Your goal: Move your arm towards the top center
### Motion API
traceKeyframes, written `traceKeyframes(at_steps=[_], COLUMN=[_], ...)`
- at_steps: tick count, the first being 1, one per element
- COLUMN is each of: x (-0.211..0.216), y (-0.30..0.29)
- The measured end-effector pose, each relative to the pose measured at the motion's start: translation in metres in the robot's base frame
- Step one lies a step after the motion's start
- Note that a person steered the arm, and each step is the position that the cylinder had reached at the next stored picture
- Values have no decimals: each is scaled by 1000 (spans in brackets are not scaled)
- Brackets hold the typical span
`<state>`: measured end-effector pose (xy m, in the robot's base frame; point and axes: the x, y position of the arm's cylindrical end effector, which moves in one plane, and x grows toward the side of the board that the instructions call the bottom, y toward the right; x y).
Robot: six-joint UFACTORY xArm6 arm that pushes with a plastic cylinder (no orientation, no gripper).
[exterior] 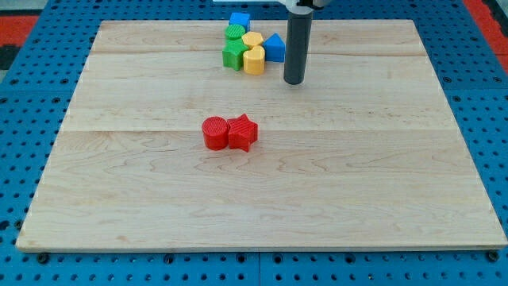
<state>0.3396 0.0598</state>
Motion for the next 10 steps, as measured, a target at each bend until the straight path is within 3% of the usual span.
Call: traceKeyframes(at_steps=[5, 7, 8, 9, 10], x=[-10, -24, -70, -106, -106], y=[6, 94, 105, 72, 15])
